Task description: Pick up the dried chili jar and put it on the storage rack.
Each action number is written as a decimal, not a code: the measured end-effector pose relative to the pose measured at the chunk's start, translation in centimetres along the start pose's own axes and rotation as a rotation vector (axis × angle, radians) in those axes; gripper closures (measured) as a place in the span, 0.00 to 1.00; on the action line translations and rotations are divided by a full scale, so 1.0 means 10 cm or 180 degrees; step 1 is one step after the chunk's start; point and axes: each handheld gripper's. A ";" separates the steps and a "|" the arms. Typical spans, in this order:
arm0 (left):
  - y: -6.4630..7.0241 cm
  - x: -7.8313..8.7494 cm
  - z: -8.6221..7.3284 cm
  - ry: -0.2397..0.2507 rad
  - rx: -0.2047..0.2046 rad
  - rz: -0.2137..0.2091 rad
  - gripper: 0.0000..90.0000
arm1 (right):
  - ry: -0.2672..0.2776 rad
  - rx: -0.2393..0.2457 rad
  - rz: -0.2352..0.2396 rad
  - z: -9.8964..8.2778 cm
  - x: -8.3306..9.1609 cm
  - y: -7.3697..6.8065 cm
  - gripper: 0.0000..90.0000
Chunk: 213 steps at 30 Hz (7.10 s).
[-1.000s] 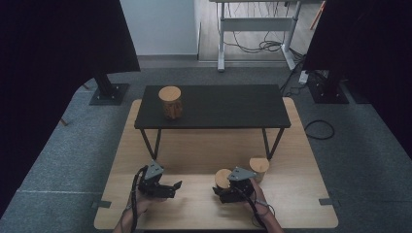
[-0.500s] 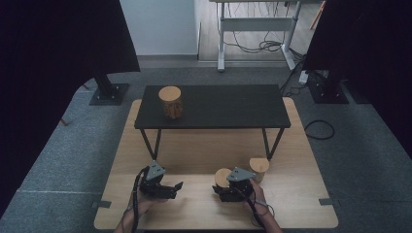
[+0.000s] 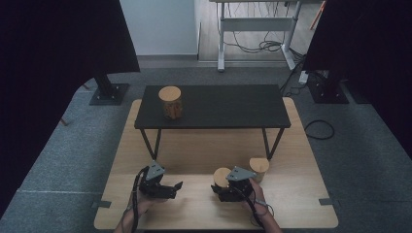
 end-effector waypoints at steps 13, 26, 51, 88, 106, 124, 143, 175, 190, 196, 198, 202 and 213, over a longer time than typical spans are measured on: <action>-0.01 -0.02 0.00 -0.0007 0.0025 -0.0042 0.06 | 0.0048 0.0074 0.0046 0.09 0.07 0.00 0.28; -0.02 -0.03 0.00 -0.0006 0.0046 -0.0060 0.06 | 0.0075 0.0069 0.0029 0.07 0.11 0.00 0.28; -0.02 0.02 0.01 0.0037 0.0031 -0.0063 0.06 | 0.0099 0.0150 0.0014 0.33 0.24 0.02 0.28; 0.00 0.00 -0.01 0.0033 0.0023 -0.0026 0.06 | 0.0220 0.0098 -0.0115 0.55 0.43 0.16 0.28; 0.00 0.00 0.00 0.0019 0.0003 -0.0017 0.06 | 0.0271 0.0183 -0.0073 0.68 0.48 0.20 0.28; 0.03 0.00 0.00 0.0006 -0.0034 -0.0015 0.06 | 0.0215 0.0190 -0.0136 0.81 0.51 0.30 0.28; 0.03 0.01 0.00 0.0009 -0.0038 0.0004 0.06 | 0.0322 0.0257 -0.0170 1.01 0.54 0.33 0.28; 0.01 0.03 0.00 0.0051 -0.0011 -0.0019 0.06 | 0.0493 0.0251 -0.0247 1.43 0.51 0.54 0.28; 0.01 0.05 0.00 0.0076 -0.0012 -0.0036 0.06 | 0.0507 0.0332 -0.0160 1.53 0.48 0.58 0.28; 0.00 0.06 0.01 0.0077 -0.0009 -0.0030 0.06 | 0.0520 0.0354 -0.0164 1.58 0.48 0.58 0.28; -0.01 0.06 0.01 0.0075 -0.0009 -0.0031 0.06 | 0.0527 0.0359 -0.0164 1.59 0.49 0.59 0.28; -0.01 0.06 0.01 0.0073 -0.0009 -0.0034 0.06 | 0.0540 0.0388 -0.0174 1.62 0.50 0.60 0.28; -0.02 0.07 0.01 0.0084 0.0003 -0.0029 0.06 | 0.0537 0.0397 -0.0201 1.71 0.49 0.63 0.28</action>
Point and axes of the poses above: each handheld gripper's, and its own axes: x roughly backward along the jaws, z roughly out of its top, y roughly to its right, and after that the axes turned 8 degrees about x, right-handed
